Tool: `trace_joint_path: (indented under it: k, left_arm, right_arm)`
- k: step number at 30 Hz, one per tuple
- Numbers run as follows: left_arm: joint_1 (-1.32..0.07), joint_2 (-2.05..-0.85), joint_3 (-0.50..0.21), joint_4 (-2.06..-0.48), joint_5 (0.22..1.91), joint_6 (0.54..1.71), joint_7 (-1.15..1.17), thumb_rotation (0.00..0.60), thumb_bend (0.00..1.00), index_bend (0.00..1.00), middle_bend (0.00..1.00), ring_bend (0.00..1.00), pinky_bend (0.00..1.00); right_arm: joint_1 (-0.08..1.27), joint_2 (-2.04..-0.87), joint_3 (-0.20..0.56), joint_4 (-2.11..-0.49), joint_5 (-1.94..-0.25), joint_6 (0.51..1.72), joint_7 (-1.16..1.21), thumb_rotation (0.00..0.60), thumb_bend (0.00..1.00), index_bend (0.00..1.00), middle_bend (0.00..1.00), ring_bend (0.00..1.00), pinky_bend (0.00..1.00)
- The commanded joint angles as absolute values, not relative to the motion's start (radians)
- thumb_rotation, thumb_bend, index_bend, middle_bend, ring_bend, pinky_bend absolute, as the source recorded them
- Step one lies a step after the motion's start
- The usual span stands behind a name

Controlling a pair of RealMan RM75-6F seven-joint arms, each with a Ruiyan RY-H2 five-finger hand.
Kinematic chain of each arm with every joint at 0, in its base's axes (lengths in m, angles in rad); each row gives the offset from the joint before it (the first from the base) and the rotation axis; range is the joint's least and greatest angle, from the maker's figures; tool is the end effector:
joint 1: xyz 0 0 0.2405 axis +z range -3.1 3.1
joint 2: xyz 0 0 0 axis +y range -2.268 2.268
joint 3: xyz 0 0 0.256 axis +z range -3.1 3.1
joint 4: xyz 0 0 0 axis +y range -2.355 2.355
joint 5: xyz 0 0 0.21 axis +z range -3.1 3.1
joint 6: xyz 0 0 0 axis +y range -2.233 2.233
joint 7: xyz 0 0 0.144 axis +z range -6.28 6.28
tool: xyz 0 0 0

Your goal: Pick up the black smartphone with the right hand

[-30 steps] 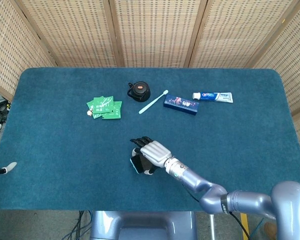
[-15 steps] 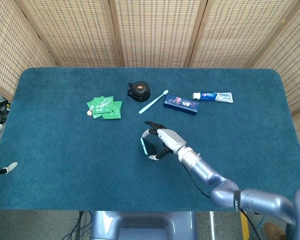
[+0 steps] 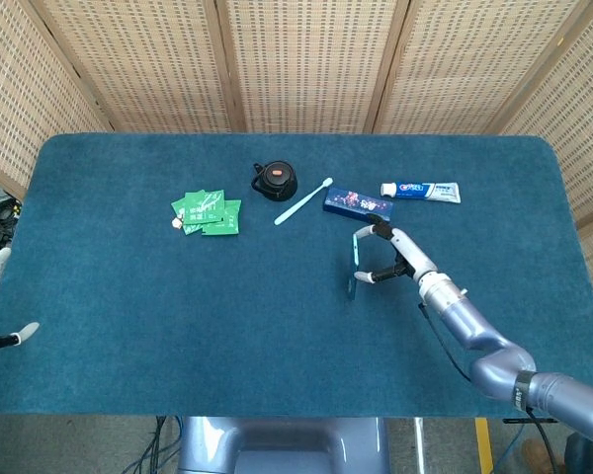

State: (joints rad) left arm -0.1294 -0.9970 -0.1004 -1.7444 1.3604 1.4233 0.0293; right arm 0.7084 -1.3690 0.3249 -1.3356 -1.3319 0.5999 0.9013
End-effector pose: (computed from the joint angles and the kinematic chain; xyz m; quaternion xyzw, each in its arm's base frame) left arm -0.3006 0.2024 0.1909 -0.5686 -0.4038 -0.3753 0.6106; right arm -0.1889 -0.3929 0.0429 0.5032 -0.6978 0.4644 0.2102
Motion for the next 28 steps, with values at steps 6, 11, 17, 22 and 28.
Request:
trace_joint_path:
  k: [6,11,17,22,28]
  left_arm:
    - [-0.118,-0.990,-0.088,-1.758,1.401,1.449,0.024,0.600,0.00,0.00,0.00,0.00,0.00]
    - [-0.104,-0.979,-0.078,-1.764,1.437,1.477,0.000,0.600,0.00,0.00,0.00,0.00,0.00]
    - [-0.085,-0.968,-0.065,-1.771,1.482,1.515,-0.022,0.600,0.00,0.00,0.00,0.00,0.00]
    - [-0.066,-0.965,-0.052,-1.775,1.530,1.557,-0.029,0.600,0.00,0.00,0.00,0.00,0.00]
    - [-0.048,-0.977,-0.038,-1.766,1.575,1.596,-0.006,0.600,0.00,0.00,0.00,0.00,0.00]
  right_arm:
    - [0.624,-1.280,0.229,-1.203,-1.516,0.761,1.012,0.600,0.33,0.00,0.00,0.00,0.00]
    - [0.572,-1.226,0.214,-1.206,-1.482,0.828,0.987,0.600,0.33,0.00,0.00,0.00,0.00]
    - [0.494,-1.131,0.174,-1.255,-1.512,0.941,0.960,0.600,0.27,0.00,0.00,0.00,0.00]
    - [0.401,-1.068,0.130,-1.289,-1.554,1.100,0.739,0.600,0.03,0.00,0.00,0.00,0.00]
    - [0.261,-1.050,0.096,-1.396,-1.547,1.313,0.353,0.600,0.00,0.00,0.00,0.00,0.00]
